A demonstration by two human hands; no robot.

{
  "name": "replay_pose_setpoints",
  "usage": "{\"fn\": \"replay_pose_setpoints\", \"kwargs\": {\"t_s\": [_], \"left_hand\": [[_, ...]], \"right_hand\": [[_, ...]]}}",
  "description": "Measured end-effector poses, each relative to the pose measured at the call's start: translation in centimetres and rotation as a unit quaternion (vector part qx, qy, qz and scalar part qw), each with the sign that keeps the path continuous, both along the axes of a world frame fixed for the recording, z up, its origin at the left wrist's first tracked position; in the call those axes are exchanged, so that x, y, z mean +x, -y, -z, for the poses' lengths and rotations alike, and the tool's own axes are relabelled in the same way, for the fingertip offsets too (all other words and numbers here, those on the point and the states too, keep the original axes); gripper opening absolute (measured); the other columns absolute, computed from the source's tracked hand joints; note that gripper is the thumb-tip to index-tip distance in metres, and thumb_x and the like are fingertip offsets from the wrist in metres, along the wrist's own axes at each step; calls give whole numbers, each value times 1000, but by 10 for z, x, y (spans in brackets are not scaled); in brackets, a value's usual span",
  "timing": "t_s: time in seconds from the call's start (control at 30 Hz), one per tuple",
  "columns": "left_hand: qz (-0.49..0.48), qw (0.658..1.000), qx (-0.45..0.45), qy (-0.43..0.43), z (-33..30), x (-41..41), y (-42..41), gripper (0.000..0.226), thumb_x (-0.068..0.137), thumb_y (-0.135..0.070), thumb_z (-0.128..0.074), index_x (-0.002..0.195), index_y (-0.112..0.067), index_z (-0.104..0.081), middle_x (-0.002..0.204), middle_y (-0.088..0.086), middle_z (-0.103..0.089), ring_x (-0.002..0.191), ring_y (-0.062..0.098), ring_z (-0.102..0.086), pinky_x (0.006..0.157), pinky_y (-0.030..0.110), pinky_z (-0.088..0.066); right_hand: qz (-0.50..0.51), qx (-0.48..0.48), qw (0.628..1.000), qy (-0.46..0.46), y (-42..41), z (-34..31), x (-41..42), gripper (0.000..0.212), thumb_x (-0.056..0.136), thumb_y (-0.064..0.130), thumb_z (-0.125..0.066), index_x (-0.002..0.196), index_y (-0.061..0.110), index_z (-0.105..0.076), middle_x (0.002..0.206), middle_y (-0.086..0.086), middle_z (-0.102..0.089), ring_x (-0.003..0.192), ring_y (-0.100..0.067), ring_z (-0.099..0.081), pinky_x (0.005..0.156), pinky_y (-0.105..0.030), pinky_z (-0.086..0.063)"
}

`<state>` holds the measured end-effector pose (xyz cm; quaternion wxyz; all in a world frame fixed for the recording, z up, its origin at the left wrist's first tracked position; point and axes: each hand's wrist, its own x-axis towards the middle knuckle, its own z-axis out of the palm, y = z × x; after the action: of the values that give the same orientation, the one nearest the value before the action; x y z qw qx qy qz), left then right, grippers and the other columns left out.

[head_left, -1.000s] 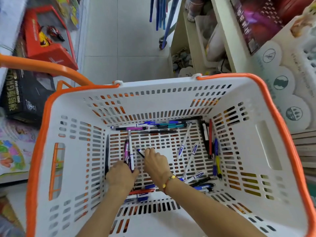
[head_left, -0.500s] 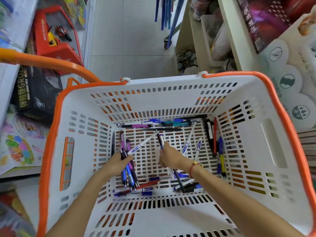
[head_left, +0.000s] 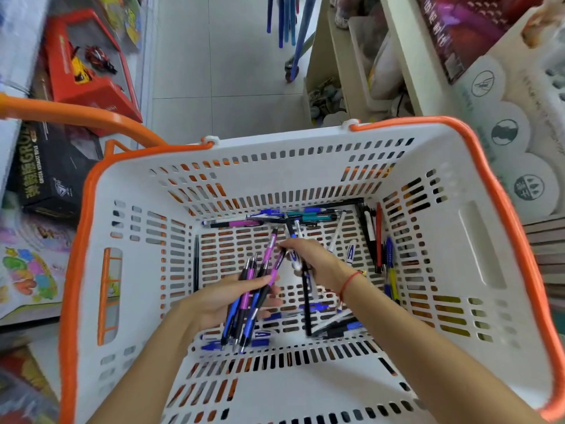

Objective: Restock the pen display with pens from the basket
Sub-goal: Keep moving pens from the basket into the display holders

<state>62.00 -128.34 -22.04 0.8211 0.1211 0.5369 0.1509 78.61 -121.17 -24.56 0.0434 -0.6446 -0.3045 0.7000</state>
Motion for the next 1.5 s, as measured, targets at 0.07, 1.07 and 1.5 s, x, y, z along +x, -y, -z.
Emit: {"fn": "replay_pose_setpoints", "kwargs": {"t_s": [0.07,1.07,1.5], "left_hand": [[-21,999,-20,42,-1,-4,3,34,90,-19,-60,122,-6,-62,115,12,-71,104,26,-69,85,38,-58],[-120,992,-9,32,2,10,-21,14,91,-18,-61,96,-6,-66,75,3,-64,64,12,-61,74,32,-58],[-128,985,-36,113,-1,6,-14,19,87,-11,-61,102,-6,-71,89,9,-69,77,18,-68,79,39,-60]], "right_hand": [[-117,32,991,63,-3,-10,12,24,101,29,-48,99,5,-53,84,-10,-55,68,-17,-55,63,-22,-47],[162,-112,941,-274,-2,-27,40,21,105,20,-39,96,8,-54,80,-4,-58,70,-16,-62,69,-26,-58],[-306,109,929,179,9,11,33,18,104,22,-39,108,8,-49,75,-1,-47,56,-12,-44,48,-23,-40]]}}
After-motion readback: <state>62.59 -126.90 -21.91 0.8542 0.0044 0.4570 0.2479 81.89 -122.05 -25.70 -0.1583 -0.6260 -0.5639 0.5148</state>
